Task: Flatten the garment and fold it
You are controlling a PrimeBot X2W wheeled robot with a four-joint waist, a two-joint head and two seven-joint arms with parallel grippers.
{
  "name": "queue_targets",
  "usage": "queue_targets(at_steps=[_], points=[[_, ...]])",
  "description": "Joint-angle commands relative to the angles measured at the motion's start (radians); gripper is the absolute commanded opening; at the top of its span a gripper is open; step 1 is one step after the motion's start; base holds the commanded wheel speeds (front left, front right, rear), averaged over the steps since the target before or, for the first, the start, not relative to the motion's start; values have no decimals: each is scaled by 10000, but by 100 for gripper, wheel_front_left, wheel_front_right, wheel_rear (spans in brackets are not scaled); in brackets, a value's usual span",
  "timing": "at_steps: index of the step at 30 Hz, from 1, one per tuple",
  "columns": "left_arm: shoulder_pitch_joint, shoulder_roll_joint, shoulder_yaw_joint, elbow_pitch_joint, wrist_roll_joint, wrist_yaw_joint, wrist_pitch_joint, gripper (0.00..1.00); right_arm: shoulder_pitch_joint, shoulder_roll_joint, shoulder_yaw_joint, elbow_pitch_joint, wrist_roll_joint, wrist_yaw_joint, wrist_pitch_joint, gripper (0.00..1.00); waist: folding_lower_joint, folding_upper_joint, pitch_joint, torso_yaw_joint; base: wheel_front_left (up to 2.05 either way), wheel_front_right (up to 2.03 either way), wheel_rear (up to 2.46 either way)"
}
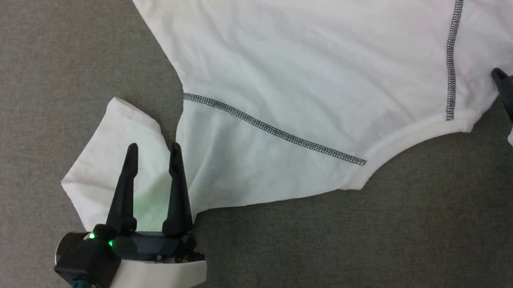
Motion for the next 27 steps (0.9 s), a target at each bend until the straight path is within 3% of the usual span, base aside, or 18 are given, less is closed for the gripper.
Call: queue_targets(at_steps=[1,5,6,7,8,17,22,27], points=[[-174,-59,48,62,64,-122,-47,100,-162,-2,121,164,60,-6,61,100,-1,0,182,145,0,0,0],[-250,-117,71,188,88,-243,-47,100,-269,-178,496,397,181,-6,192,100,-1,0,303,214,0,0,0],[-268,-128,60,233,96,-271,-47,100,-288,-218,542,448,185,-6,220,61,-1,0,318,226,0,0,0],[-292,-139,47,274,105,-295,-47,100,-302,-243,544,486,171,-6,237,13,-1,0,321,240,0,0,0],[-317,-150,33,312,109,-314,-47,100,-316,-250,527,498,140,-6,246,0,-1,0,308,251,0,0,0],[-91,-82,-81,798,270,-529,-47,100,183,77,170,58,341,-6,-696,0,-1,0,-828,130,0,0,0],[142,822,-489,966,916,-753,521,100,798,279,19,-38,632,-6,-1132,0,-1,0,-1502,110,0,0,0],[152,2339,-1351,513,1636,-1017,2558,100,1416,420,-7,-37,848,-6,-1374,0,-1,0,-2014,75,0,0,0]])
